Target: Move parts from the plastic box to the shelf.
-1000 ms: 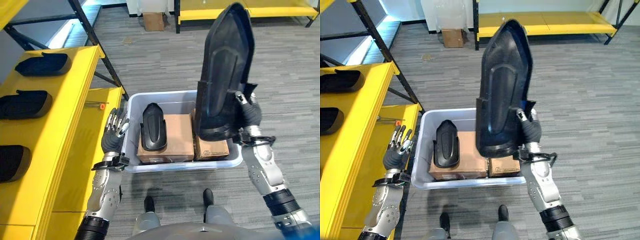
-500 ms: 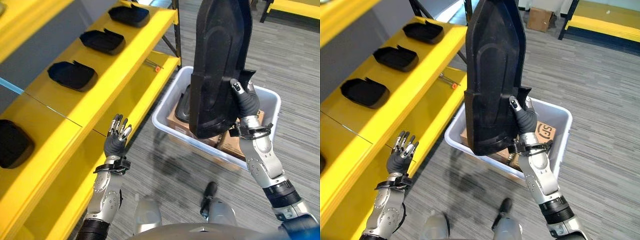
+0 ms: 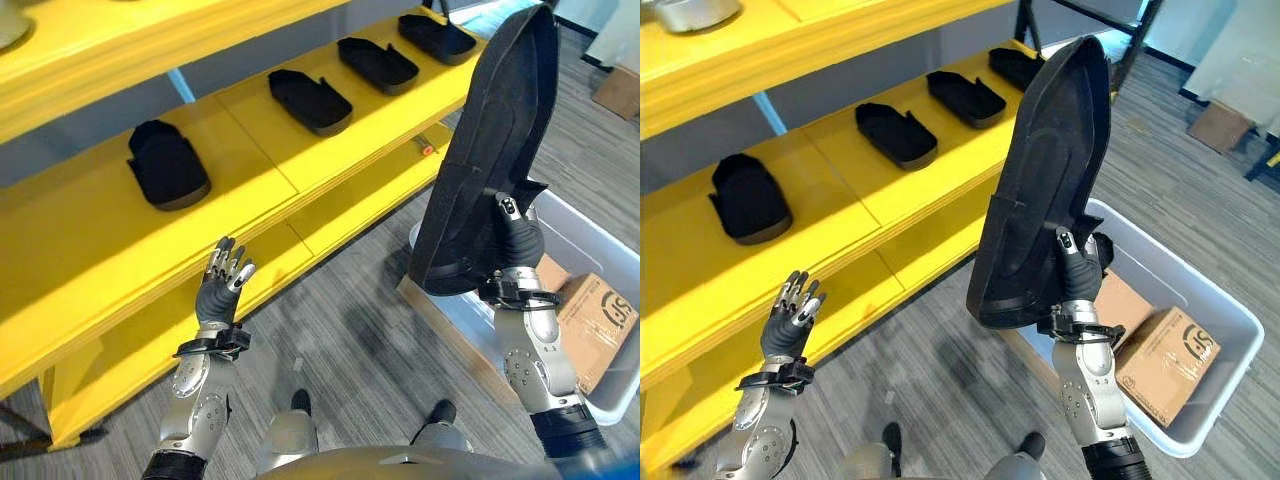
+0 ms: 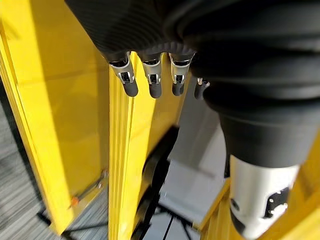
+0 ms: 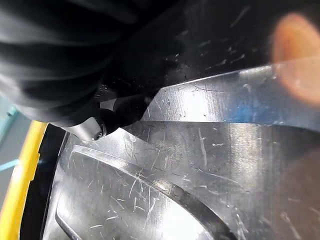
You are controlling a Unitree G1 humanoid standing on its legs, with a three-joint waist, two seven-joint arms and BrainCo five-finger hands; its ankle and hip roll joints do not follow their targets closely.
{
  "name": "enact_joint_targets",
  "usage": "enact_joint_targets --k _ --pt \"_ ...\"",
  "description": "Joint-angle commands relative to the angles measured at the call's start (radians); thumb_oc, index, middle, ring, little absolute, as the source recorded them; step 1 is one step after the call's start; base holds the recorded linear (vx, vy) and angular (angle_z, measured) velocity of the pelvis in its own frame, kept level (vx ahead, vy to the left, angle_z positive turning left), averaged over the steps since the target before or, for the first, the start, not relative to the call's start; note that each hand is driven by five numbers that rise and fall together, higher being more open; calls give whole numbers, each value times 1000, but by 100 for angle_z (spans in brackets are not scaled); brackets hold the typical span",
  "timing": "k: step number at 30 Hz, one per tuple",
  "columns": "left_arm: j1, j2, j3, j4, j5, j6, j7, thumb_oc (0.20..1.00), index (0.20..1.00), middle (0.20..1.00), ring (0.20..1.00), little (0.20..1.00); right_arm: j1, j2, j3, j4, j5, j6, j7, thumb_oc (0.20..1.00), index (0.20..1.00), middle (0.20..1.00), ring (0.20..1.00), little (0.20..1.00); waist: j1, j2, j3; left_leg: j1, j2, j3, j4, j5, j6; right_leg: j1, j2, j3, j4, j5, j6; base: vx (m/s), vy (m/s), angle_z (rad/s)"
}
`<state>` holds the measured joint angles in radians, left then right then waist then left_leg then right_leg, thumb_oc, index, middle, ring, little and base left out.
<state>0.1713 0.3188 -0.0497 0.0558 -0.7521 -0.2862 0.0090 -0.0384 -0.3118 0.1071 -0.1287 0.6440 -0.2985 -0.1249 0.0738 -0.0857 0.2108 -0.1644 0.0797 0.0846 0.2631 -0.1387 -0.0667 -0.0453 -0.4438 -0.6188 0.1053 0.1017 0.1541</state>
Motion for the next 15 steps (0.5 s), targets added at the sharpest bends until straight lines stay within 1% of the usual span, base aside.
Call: enact_joint_targets --k 1,2,3,4,5,6,7,8,9,10,11,12,13,14,15 --pt "-44 7 76 -76 56 -51 12 1000 1000 1000 1000 1000 -74 -19 -15 -61 2 -50 13 200 200 200 200 200 15 -9 13 22 -47 -27 20 -40 21 23 -118 77 -35 226 93 1 402 78" --pt "-39 12 78 -71 71 -50 11 1000 1000 1000 1000 1000 -61 -10 -11 -57 1 -43 20 200 200 200 200 200 9 -8 2 27 -73 -36 0 -42 42 21 -124 98 -27 229 87 36 453 75" --pt "-37 16 75 -71 76 -49 8 1000 1000 1000 1000 1000 -56 4 -7 -54 14 -47 24 200 200 200 200 200 5 -5 -3 38 -80 -38 -22 -32 48 14 -116 133 -21 232 83 75 258 64" --pt "-37 16 75 -71 76 -49 8 1000 1000 1000 1000 1000 -56 4 -7 -54 14 -47 24 200 200 200 200 200 6 -5 -3 39 -80 -37 -22 -32 48 14 -116 134 -21 232 83 157 330 42" --pt "-54 33 50 -45 88 -53 -2 1000 1000 1000 1000 1000 -37 12 -6 -51 18 -47 38 200 200 200 200 200 -64 12 -26 77 -105 -92 -104 -1 67 -47 7 433 -21 196 44 123 234 28" --pt "-54 33 50 -44 88 -54 -3 1000 1000 1000 1000 1000 -37 11 -6 -52 17 -47 37 200 200 200 200 200 -61 11 -28 76 -105 -89 -108 3 67 -53 7 439 -19 197 43 211 367 75" --pt "-41 35 39 -43 92 -47 -14 1000 1000 1000 1000 1000 -21 -3 5 -61 26 -42 57 200 200 200 200 200 -87 17 -21 111 -120 -127 -143 18 83 -83 126 598 2 145 23 111 242 89" --pt "-33 30 32 -40 92 -44 -15 1000 1000 1000 1000 1000 -10 -3 9 -68 18 -39 62 200 200 200 200 200 -106 21 -21 127 -119 -137 -189 49 98 -110 235 642 40 72 -3 112 239 66" --pt "-33 29 32 -40 92 -44 -15 1000 1000 1000 1000 1000 -10 -3 9 -68 18 -39 62 200 200 200 200 200 -106 20 -24 127 -119 -137 -195 53 97 -114 234 643 43 72 -3 38 186 37" --pt "-7 24 34 -66 102 -35 -21 1000 1000 1000 1000 1000 18 -6 10 -72 46 -38 81 200 200 200 200 200 -112 17 -23 139 -126 -149 -224 73 108 -122 309 620 63 3 -19 33 108 30" --pt "12 21 38 -80 106 -33 -18 1000 1000 1000 1000 1000 26 -3 26 -68 47 -38 94 200 200 200 200 200 -111 2 -33 154 -133 -151 -263 96 114 -118 394 581 55 -30 -44 44 107 45" --pt "19 20 43 -84 109 -33 -19 1000 1000 1000 1000 1000 30 -8 26 -74 28 -38 94 200 200 200 200 200 -109 -5 -40 155 -140 -154 -268 103 115 -111 424 576 41 -40 -51 38 6 22" --pt "18 20 42 -84 111 -39 -19 1000 1000 1000 1000 1000 18 -12 41 -64 28 -44 98 200 200 200 200 200 -105 -17 -51 149 -152 -160 -269 108 111 -92 465 601 -14 -46 -67 31 -40 -2" --pt "12 20 38 -77 107 -43 -16 1000 1000 1000 1000 1000 16 -15 48 -59 25 -45 96 200 200 200 200 200 -109 -19 -54 143 -157 -171 -263 109 111 -91 482 651 -40 -46 -75 23 -44 11" --pt "16 15 34 -78 102 -44 -20 1000 1000 1000 1000 1000 25 -16 49 -76 32 -44 100 200 200 200 200 200 -104 -20 -57 141 -161 -180 -257 113 109 -73 478 669 -48 -50 -77 9 -53 23"
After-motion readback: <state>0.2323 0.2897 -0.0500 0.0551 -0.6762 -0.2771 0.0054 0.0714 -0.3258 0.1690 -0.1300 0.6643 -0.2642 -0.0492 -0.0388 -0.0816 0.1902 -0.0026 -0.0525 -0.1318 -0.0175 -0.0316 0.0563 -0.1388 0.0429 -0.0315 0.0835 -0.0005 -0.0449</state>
